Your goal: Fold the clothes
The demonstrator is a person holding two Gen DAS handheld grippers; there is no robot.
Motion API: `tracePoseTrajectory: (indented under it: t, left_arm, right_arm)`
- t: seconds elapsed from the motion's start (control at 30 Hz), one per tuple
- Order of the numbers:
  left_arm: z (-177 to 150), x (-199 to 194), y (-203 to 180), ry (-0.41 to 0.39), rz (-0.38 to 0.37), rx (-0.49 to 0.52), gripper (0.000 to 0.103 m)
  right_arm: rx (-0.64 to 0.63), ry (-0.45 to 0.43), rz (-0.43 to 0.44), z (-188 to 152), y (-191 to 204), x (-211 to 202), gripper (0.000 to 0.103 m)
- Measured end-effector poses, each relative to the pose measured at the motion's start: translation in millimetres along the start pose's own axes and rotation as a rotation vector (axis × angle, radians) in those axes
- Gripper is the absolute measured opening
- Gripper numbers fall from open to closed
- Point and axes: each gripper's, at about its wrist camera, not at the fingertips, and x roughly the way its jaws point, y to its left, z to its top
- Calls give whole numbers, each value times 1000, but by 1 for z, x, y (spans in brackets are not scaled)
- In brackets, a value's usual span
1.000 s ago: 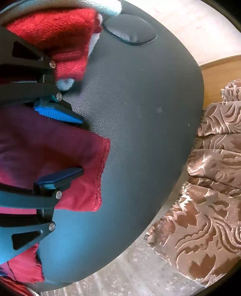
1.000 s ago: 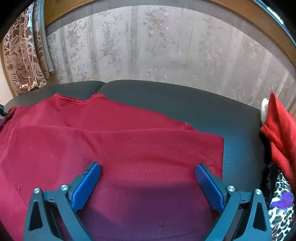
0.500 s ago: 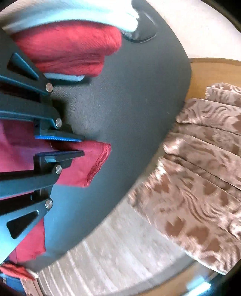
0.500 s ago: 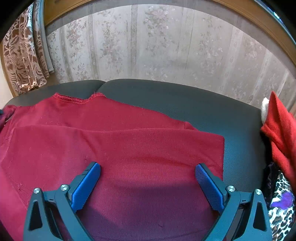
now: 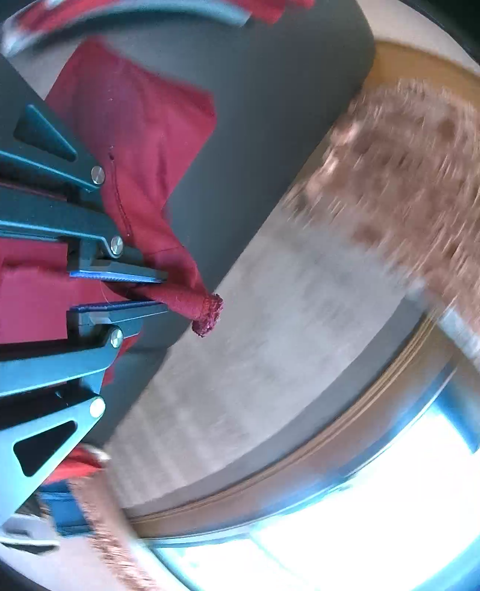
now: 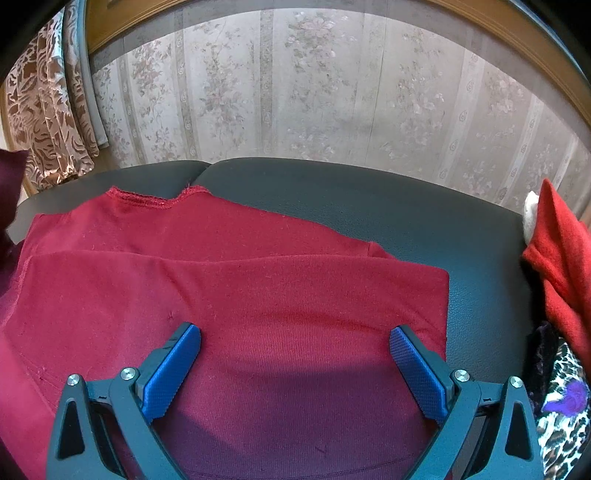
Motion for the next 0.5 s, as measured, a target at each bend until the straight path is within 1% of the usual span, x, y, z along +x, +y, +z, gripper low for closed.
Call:
tracePoseTrajectory:
  t: [0.07, 0.13, 0.2, 0.23, 0.3, 0.37, 0.4, 0.5]
  left_arm:
    - [-32, 25, -15, 58, -21, 30, 9]
    - [-54, 48, -25, 109, 5, 56, 17]
    - [-71, 62, -31, 139, 27, 99, 18]
    - [-77, 64, -32, 139, 36, 118, 18]
    - [-86, 54, -30, 109, 36, 122, 20]
    - [-92, 35, -19, 52, 28, 106, 23]
    - [-96, 26, -13, 21, 26, 102, 27]
    - [-113, -7, 4, -61, 33, 107, 30]
  right_arm:
    - [1, 0, 0, 0, 0, 0, 103]
    - [2, -1, 2, -1, -1, 0, 103]
    - [5, -1, 5, 0, -2, 1, 103]
    - [6, -1, 7, 0, -3, 1, 103]
    - [9, -1, 11, 0, -4, 2, 103]
    - [12, -1, 15, 1, -5, 2, 103]
    - [14, -2, 16, 0, -5, 2, 103]
    - [16, -1, 18, 0, -5, 3, 103]
